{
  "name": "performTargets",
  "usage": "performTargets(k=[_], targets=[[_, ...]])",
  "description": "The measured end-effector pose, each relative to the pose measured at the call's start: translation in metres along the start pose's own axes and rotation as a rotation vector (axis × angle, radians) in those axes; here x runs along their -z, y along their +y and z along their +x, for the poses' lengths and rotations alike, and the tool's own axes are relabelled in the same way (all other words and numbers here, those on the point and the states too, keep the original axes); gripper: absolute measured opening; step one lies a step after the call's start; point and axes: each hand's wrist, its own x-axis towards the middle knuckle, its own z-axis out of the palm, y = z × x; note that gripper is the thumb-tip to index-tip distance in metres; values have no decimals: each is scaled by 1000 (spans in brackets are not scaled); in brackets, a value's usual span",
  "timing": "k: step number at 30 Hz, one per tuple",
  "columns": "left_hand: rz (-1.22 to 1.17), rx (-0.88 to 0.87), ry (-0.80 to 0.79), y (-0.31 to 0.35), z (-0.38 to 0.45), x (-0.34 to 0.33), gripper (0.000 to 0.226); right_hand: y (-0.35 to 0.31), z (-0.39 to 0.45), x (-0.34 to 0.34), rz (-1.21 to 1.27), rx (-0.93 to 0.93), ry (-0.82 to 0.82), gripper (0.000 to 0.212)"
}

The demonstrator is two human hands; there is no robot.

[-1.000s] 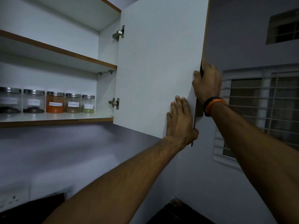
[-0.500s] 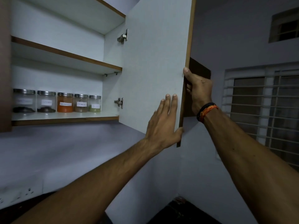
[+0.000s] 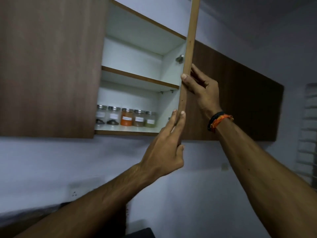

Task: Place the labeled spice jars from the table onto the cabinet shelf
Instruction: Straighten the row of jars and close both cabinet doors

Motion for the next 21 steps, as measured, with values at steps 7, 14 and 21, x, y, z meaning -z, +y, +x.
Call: performTargets(k=[7, 14, 21], targets=[[98, 166, 3, -50, -20, 52, 98, -1, 9, -93, -217, 89, -152, 87], [207, 282, -13, -102, -32, 83, 97, 14, 18, -172, -385, 161, -153, 91], [393, 346, -64, -160, -31, 101, 103, 40, 37, -236, -548, 181, -172, 89]])
